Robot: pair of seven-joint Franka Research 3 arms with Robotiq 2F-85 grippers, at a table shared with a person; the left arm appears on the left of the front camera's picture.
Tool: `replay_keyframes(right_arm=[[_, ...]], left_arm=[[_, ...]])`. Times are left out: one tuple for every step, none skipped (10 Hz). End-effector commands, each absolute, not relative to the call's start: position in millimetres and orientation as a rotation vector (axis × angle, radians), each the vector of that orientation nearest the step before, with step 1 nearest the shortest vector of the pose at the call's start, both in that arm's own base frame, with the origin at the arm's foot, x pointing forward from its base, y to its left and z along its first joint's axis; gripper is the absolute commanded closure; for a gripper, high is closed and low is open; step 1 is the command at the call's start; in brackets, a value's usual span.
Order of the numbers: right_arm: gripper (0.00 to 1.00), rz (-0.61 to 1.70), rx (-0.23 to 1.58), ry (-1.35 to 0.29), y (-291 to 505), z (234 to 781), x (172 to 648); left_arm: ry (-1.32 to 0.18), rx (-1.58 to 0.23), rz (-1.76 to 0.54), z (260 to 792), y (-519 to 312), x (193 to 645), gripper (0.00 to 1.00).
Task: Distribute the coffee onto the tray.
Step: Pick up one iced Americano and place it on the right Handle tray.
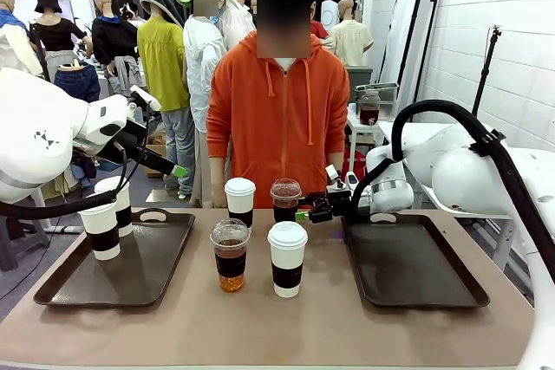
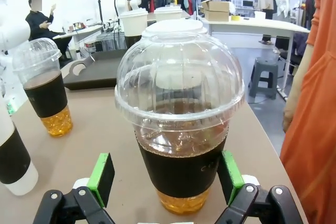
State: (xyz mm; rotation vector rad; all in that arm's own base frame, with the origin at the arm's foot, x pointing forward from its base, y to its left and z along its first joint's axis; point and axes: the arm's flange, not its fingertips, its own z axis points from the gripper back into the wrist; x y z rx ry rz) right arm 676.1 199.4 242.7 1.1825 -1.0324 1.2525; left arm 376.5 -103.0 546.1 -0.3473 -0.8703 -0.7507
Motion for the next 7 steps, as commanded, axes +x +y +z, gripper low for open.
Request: replay_keyframes(right_arm=[[0.0,1.28,1.215,-1.027,209,240,684],[0.0,1.286,1.224,-1.022,213,239,684],[0.0,1.289,1.233,-1.014,216,238,686],[0.0,1.295,1.239,-1.005,220,237,686],[0.0,1.294,1.243,-0.998,224,236,687],[0.0,1.292,1.233,-0.992,227,234,689],[0.0,1.28,1.223,-0.993,230,233,692]], left_arm=[[-0.868,-0.354,-0.75,545,-102,377,0.0],[-0.868,-0.354,-0.75,545,-102,377,0.0],[-0.868,-0.354,-0.75,545,-102,377,0.0],[-0.868,-0.354,-0.75,545,-102,377,0.0],[-0.868,-0.354,-0.75,545,-102,377,0.0],[-0.868,-0.354,-0.75,545,-102,377,0.0],[-0.868,-0.354,-0.75,545,-102,377,0.0]])
